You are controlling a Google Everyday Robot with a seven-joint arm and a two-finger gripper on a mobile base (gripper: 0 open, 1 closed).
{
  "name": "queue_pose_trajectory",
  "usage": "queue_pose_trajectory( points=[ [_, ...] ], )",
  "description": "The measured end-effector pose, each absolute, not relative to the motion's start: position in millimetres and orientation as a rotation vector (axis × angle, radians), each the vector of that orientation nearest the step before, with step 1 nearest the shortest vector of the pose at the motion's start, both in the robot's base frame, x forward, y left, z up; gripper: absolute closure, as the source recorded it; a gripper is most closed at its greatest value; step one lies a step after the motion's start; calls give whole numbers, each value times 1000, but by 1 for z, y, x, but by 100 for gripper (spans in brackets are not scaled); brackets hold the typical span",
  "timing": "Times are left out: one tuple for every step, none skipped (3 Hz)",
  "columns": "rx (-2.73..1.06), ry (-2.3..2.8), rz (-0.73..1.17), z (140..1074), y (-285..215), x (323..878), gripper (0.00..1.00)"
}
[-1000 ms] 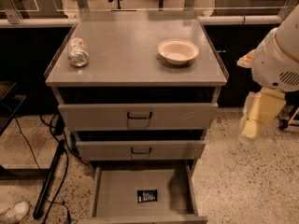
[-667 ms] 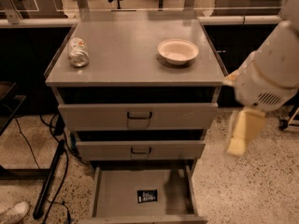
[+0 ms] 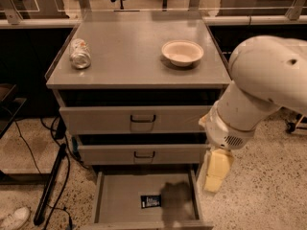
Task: Pick rxbar blueberry from bottom drawer and place on counter
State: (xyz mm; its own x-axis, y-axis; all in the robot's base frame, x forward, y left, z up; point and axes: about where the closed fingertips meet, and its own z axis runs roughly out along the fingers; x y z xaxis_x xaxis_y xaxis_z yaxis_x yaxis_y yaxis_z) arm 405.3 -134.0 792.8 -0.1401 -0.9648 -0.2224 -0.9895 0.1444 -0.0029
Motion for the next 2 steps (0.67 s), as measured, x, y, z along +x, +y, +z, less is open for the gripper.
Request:
queue_pose_trajectory(
  points=[
    [-1946, 2244, 229, 786, -132, 403, 0],
    [-1903, 2251, 225, 768, -126, 406, 0]
  ],
)
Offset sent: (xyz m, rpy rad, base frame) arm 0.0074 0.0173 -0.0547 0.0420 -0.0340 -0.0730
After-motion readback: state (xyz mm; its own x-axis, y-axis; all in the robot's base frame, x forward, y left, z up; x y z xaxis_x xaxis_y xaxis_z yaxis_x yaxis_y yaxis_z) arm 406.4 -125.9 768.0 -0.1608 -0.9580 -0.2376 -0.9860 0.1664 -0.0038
